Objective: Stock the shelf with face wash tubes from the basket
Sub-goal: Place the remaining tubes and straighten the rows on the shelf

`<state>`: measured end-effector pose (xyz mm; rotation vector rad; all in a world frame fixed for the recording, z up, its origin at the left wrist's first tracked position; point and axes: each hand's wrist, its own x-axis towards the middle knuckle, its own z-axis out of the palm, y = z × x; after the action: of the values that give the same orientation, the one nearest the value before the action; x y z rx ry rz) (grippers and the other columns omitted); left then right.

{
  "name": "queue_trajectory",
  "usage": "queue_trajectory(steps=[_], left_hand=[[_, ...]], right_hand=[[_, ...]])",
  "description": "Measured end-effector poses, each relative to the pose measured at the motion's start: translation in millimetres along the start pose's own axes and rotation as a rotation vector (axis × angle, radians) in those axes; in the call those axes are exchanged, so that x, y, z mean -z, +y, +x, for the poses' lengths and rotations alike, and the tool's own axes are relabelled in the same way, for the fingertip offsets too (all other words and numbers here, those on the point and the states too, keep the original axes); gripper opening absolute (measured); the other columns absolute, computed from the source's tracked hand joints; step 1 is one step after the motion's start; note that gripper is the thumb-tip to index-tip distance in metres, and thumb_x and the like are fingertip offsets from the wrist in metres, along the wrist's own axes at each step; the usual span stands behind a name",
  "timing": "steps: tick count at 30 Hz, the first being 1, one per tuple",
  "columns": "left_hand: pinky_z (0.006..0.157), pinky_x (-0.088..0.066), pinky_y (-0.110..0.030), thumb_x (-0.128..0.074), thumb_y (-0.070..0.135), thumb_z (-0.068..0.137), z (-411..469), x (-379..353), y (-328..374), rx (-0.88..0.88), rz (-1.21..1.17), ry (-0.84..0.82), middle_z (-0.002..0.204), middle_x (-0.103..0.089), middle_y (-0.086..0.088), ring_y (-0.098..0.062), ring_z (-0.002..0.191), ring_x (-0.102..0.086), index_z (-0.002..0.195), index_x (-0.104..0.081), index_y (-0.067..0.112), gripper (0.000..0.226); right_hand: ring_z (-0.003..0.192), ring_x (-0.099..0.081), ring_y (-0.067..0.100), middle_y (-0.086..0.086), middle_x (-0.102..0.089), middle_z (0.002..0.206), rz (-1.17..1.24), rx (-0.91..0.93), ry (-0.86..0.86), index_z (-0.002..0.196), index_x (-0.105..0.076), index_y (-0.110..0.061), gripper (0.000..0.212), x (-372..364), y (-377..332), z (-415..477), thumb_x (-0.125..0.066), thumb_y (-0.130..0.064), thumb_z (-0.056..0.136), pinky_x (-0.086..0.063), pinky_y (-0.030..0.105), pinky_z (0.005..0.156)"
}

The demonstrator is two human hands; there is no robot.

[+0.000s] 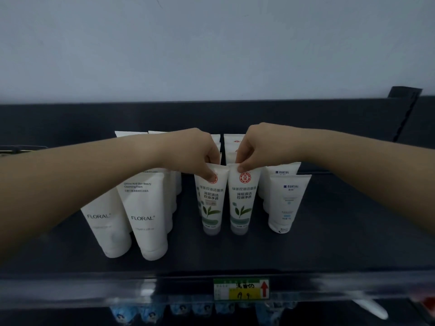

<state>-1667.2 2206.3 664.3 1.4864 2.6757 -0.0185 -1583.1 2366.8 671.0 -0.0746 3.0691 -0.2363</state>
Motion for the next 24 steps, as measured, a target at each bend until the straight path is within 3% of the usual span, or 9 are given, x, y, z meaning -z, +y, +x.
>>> queue_trajectory(steps=[8, 24], left_hand=[[0.082, -0.055, -0.034, -0.072, 0.039, 0.08, 1.0, -1.0, -4.3, -0.007, -0.027, -0.008, 0.087, -0.072, 0.009, -0.007, 0.081, -0.068, 0.095, -0.072, 0.024, 0.022], [0.077, -0.055, -0.026, -0.072, 0.038, 0.079, -1.9, -2.6, -13.6, -0.005, -0.06, 0.014, 0.084, -0.073, 0.009, -0.007, 0.077, -0.07, 0.094, -0.075, 0.022, 0.021]], right_hand=[[0.087, -0.069, 0.006, -0.007, -0.074, 0.097, 0.047, 0.012, -0.016, 0.103, -0.073, -0.017, 0.021, -3.5, 3.8, 3.6, -0.065, -0.029, 0.088, -0.058, 0.027, 0.083], [0.085, -0.07, 0.006, -0.009, -0.074, 0.092, 0.029, 0.02, -0.027, 0.098, -0.075, -0.02, 0.016, -2.6, 3.0, 1.7, -0.065, -0.029, 0.089, -0.058, 0.03, 0.083]])
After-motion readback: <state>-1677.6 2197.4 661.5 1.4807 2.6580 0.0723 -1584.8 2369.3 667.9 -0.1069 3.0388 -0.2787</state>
